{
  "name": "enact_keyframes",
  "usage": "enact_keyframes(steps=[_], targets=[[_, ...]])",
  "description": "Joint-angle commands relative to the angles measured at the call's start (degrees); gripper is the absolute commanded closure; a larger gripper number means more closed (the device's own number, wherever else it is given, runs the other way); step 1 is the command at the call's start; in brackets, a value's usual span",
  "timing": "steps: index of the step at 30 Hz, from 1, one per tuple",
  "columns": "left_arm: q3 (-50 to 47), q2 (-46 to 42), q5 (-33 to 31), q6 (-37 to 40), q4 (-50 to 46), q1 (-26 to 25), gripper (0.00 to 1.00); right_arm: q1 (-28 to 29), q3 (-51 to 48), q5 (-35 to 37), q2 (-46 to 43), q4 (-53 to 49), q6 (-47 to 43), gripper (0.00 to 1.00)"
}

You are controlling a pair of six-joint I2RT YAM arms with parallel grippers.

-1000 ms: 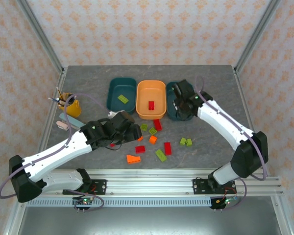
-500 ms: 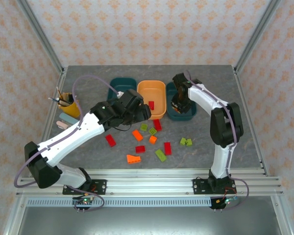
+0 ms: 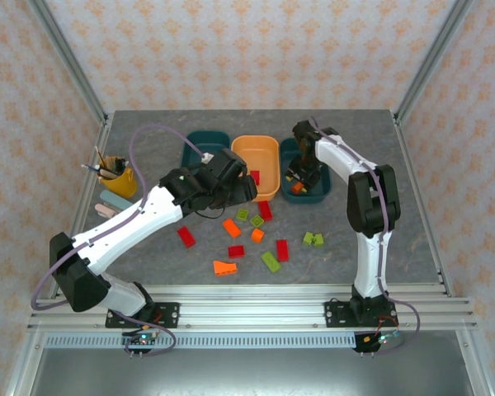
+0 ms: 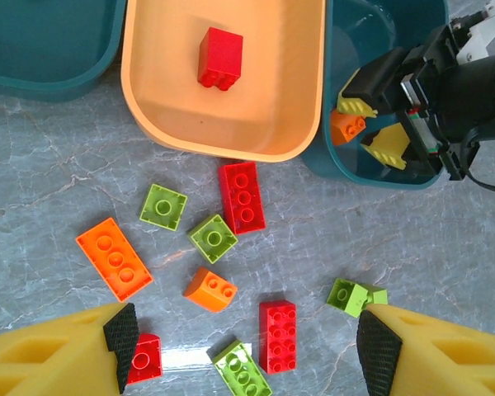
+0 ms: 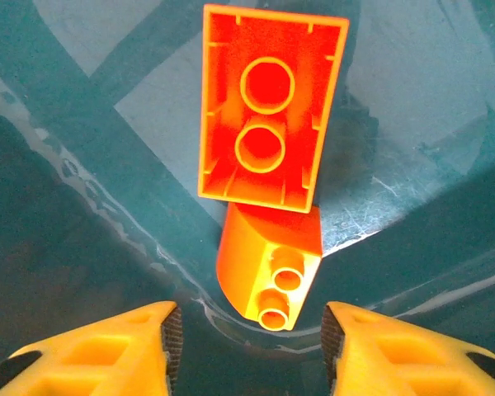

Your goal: Sort the legos into containers by color

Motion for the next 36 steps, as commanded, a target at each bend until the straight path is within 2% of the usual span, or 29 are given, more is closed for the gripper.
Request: enact_keyframes(steps=[1, 7, 11, 16, 20, 28, 32, 36], targets=[[-0.29, 0.01, 0.28, 0.03, -1.32, 0.24, 0.26, -0.26, 1.16, 0.88, -2.99, -3.26, -0.97, 0.48], [-1.4, 0.1, 0.7, -1.68, -2.17, -0.84, 0.26, 0.15, 0.78, 4.02, -11.35, -4.38, -2.91, 0.48], [-2.83, 0.49, 0.82, -3.74, -1.82, -2.37, 0.27, 1.93, -2.27, 7.79, -21.08, -4.18, -7.49, 0.48], [-4.07, 3.09, 2.42, -4.4, 0.13, -5.7, 0.28, 6.27, -13.33, 9.83, -35.52, -2.5, -11.63, 0.48], [-4.18, 7.48, 3.5, -6.37, -0.24, -9.35, 0.29, 9.86, -22.55, 11.11, -45.11, -5.0, -10.24, 0.48], [-6.03, 17.34, 7.86, -23.76, 4.38, -14.79, 0.38, 15.8, -38.47, 10.03, -59.17, -6.63, -4.33, 0.48], [-6.35, 21.17, 9.7, -32.22, 7.38, -16.05, 0.43, 16.37, -41.84, 9.0, -63.08, -6.8, -3.29, 0.48], [-7.28, 22.12, 8.32, -39.34, 7.13, -16.44, 0.48, 16.34, -42.52, 8.93, -65.37, -7.84, -3.67, 0.48]])
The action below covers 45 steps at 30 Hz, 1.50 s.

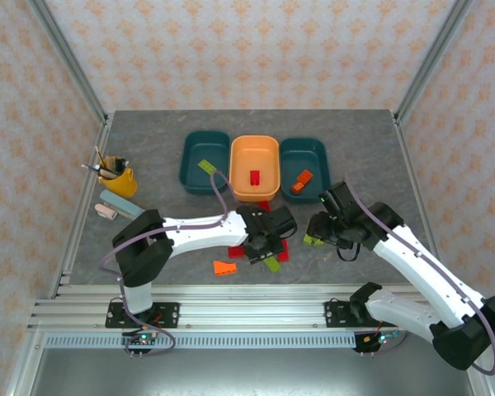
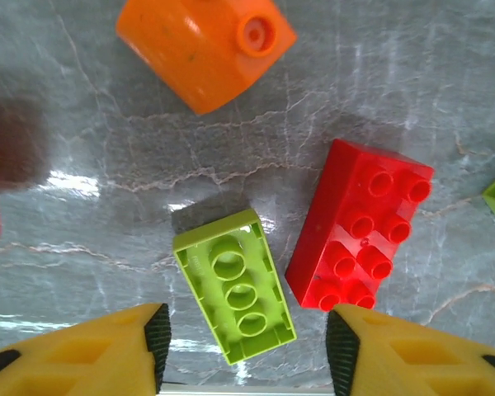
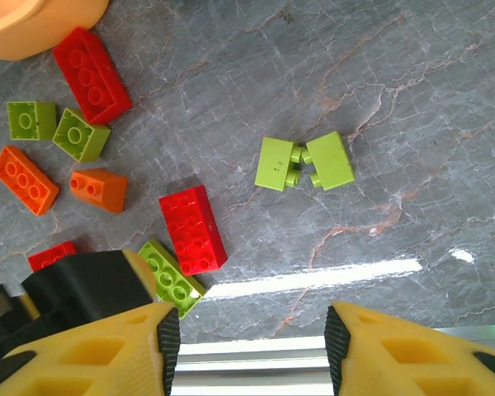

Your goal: Sort the legos into containers by color

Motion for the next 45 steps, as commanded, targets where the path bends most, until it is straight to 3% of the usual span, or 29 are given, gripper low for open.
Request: enact_keyframes(steps=[1, 6, 28, 40, 45], targets=[[-2.07, -0.88, -1.37, -11.22, 0.44, -0.48, 0.5, 0.28, -0.49, 0.76, -1.78, -1.78, 0.59, 0.48], [-5.12, -1.58, -2.02, -17.22, 3.51, -0.48, 0.52, 0.28, -1.09, -1.12, -3.07, -0.66, -0.29, 0.47], [-1.76, 3.64, -1.08, -18.35, 3.04, -0.31, 0.41, 0.32, -2.55, -3.62, -5.5, 2.5, 0.34, 0.44], [4.63, 10.95, 1.16, -15.59, -4.64, -0.39, 0.5, 0.29, -2.14, -2.49, -4.31, 3.29, 0.83, 0.44], [4.87, 12.28, 0.18, -15.51, -3.45, -0.57, 0.53, 0.28, -1.74, -2.04, -4.09, 3.21, 0.72, 0.44]])
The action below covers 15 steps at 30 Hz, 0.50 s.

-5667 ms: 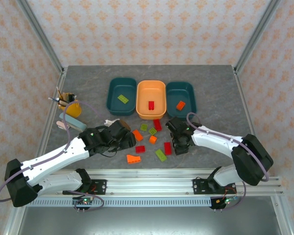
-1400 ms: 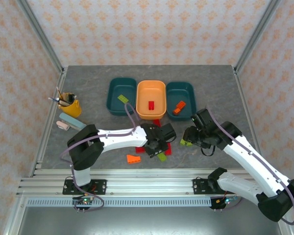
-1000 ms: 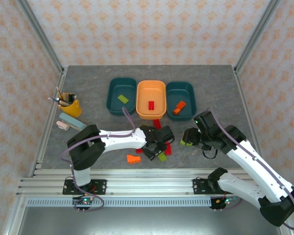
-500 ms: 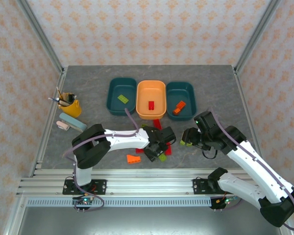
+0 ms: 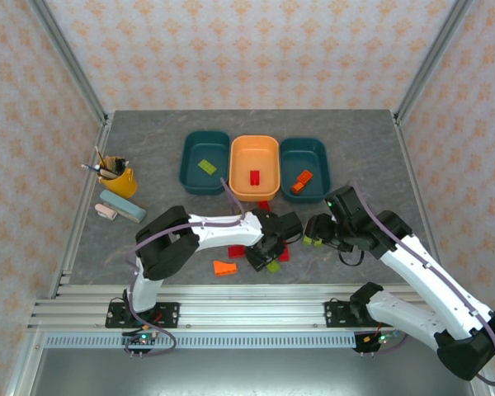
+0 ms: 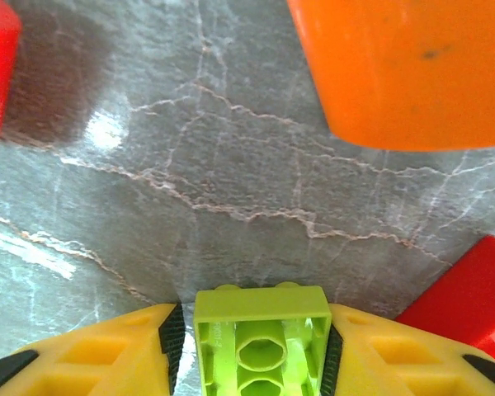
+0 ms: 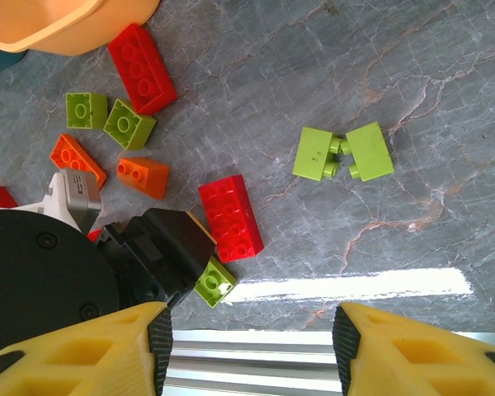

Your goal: Sort the legos into containers by color

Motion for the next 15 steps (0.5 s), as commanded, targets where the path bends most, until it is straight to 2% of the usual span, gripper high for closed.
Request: enact_keyframes(steps=[1, 8, 15], targets=[[-0.55, 2.91, -0.85, 0.48, 3.12, -0.3, 0.54, 0.28, 0.22, 1.77, -0.06, 0.32, 0.5, 0.44], [0.61, 2.19, -5.06, 3.56, 3.25, -0.26, 0.66, 0.28, 0.32, 1.96, -0.22, 0.06, 0.52, 0.44], [1.72, -3.38, -10.31, 6.33, -3.62, 1.15, 0.66, 0.28, 0.98, 2.04, -0.16, 0.66, 0.27, 0.44]])
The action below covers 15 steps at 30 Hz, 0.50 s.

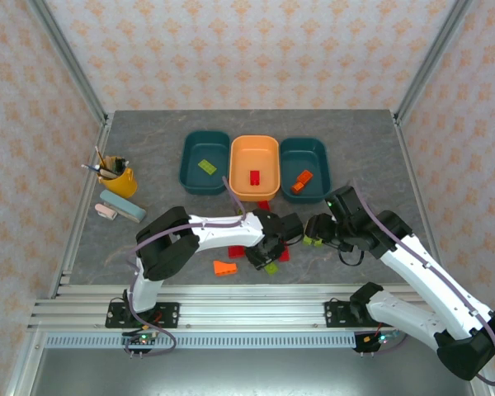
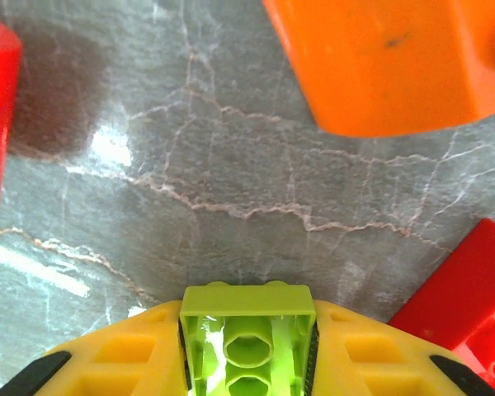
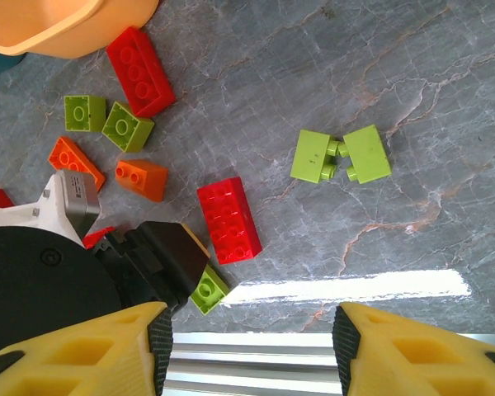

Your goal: Sort the legos into containers by color

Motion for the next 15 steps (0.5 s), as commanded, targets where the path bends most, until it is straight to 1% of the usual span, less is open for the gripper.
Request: enact_keyframes(steps=[1, 4, 7, 10, 12, 15], targets=[[1.24, -4.28, -8.39, 2.91, -3.38, 2.03, 0.66, 0.28, 1.33, 1.62, -0.07, 0.73, 0.07, 0.44], [2.36, -9.33, -11.03, 5.8, -7.88, 4.4, 0.66, 0.28, 2.52, 1.5, 0.26, 1.56, -0.89, 0.44], [3.55, -13.3, -13.42, 10.09, -11.75, 8.36, 0.66, 0.28, 3.79, -0.44, 0.98, 4.81, -2.84, 0.44], [5.84, -15.68, -15.65, 16.59, -15.34, 13.9, 0.66, 0.28, 4.65, -5.48, 2.35, 12.77, -5.3, 0.43], [7.39, -16.17, -16.46, 22.03, -16.71, 18.91, 0.66, 0.28, 5.47, -7.97, 4.49, 19.09, -5.94, 0.4], [9.84, -15.14, -16.36, 29.26, -17.74, 26.67, 0.66, 0.28, 7.48, -9.73, 9.61, 26.77, -5.5, 0.35]])
